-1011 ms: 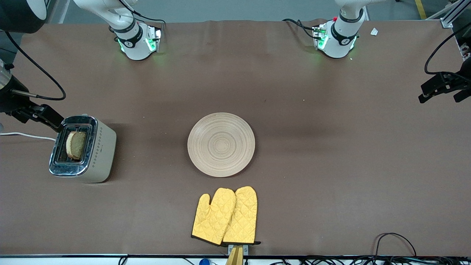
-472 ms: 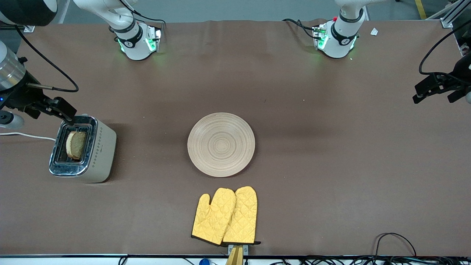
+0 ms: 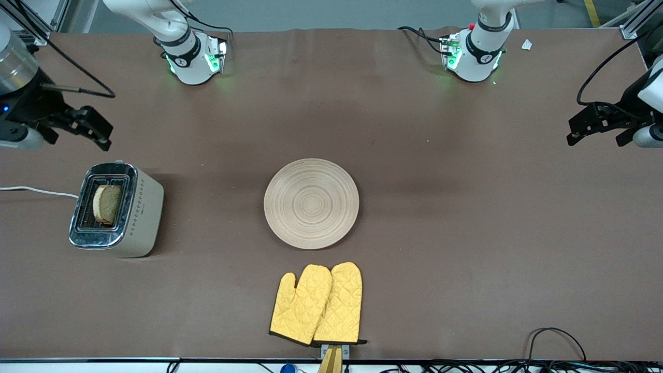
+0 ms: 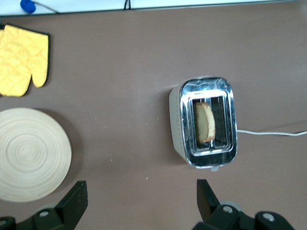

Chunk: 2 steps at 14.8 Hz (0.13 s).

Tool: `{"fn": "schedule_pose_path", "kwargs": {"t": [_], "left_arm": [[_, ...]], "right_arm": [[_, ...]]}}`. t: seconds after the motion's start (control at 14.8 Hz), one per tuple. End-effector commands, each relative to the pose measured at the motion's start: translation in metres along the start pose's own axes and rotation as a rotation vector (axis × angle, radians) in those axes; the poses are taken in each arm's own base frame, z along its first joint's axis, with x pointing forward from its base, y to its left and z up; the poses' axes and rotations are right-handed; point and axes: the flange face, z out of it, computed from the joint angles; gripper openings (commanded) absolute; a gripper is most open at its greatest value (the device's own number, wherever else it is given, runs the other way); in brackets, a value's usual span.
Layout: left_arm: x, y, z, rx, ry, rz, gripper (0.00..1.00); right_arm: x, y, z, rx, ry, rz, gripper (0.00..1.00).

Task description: Move plate and put bread in toaster

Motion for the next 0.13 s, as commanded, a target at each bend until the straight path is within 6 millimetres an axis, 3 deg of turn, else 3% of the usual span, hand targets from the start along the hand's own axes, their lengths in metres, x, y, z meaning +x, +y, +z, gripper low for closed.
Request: {"fn": "schedule_pose_path", "kwargs": {"t": [0.0, 0.07], "left_arm": [[0.0009, -0.0019, -0.002, 0.015, 0.0, 0.001, 1.0], [0.0009, -0.0019, -0.002, 0.015, 0.0, -0.001, 1.0]], "right_arm": [[-0.0119, -0.0043, -0.0052, -0.001, -0.018, 0.035, 1.0], [-0.0175, -0.0009, -0.009, -0.007, -0.032, 0.044, 1.0]]}}
